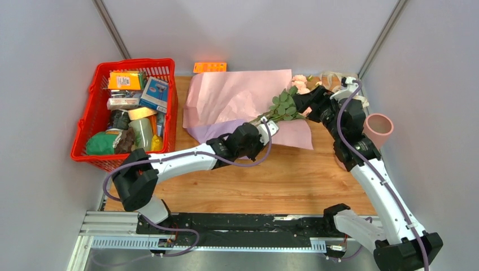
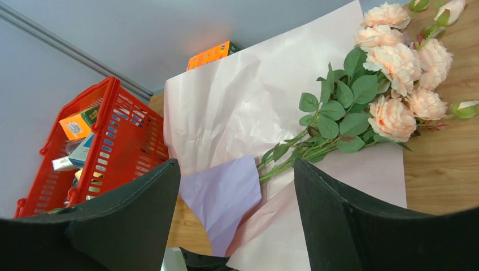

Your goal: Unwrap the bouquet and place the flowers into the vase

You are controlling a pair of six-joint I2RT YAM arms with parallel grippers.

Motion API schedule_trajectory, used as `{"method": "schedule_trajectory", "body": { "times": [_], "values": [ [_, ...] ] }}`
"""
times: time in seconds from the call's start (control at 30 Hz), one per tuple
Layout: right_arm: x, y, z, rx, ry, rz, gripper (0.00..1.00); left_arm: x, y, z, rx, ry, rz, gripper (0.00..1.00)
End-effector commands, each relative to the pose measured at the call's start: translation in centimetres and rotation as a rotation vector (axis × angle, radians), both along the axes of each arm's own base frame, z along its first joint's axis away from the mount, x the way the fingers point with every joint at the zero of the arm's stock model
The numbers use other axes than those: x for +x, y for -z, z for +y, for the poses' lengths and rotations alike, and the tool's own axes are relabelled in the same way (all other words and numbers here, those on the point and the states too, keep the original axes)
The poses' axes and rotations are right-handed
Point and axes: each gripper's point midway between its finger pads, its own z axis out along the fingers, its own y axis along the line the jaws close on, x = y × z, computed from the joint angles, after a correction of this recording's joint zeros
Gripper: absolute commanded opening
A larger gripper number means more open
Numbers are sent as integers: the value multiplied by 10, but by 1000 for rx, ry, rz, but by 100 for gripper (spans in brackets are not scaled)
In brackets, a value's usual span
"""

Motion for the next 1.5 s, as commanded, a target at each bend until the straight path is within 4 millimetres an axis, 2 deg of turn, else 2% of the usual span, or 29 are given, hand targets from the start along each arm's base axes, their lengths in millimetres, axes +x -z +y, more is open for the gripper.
{"method": "schedule_trajectory", "body": {
  "times": [0.0, 0.03, 0.17, 0.23, 0.33, 0.37, 0.4, 0.43, 0.6, 0.7, 0.77, 0.87, 1.03, 1.07, 1.3, 1.47],
  "values": [
    [-11, 8, -7, 21, 31, 18, 76, -10, 1, -20, -122, -25, -1, 6],
    [-12, 15, -5, 19, 21, 34, 76, -13, 12, -22, -104, -26, 23, 15],
    [-16, 51, 4, -3, -36, 113, 73, -30, 30, -35, -83, 8, 64, 35],
    [-15, 67, 8, -27, -64, 149, 72, -45, 33, -46, -105, 59, 102, 40],
    [-16, 90, 20, -40, -133, 218, 71, -53, 35, -47, -137, 50, 150, 42],
    [-17, 98, 25, -35, -159, 242, 70, -53, 27, -48, -168, 45, 146, 43],
    [-18, 108, 30, -31, -187, 274, 69, -57, 31, -44, -174, 36, 164, 45],
    [-20, 120, 35, -28, -215, 311, 67, -57, 20, -43, -205, 35, 152, 47],
    [-24, 181, 54, -42, -308, 486, 66, -66, 15, -29, -224, -12, 198, 52],
    [-23, 213, 55, -52, -293, 583, 65, -60, 15, -12, -190, -96, 190, 53],
    [-24, 233, 51, -58, -260, 641, 65, -60, 11, -1, -180, -125, 177, 53],
    [-25, 257, 42, -85, -205, 693, 64, -56, -5, 16, -185, -182, 144, 54],
    [-35, 292, 16, -176, -104, 746, 63, -37, -33, 47, -180, -318, 116, 54],
    [-39, 298, 11, -190, -83, 756, 62, -33, -33, 57, -171, -344, 132, 54],
    [-59, 331, -30, -292, 97, 819, 61, -25, -52, 90, -169, -438, 96, 54],
    [-64, 341, -59, -324, 230, 836, 60, -22, -67, 110, -175, -498, 73, 54]
  ]
}}
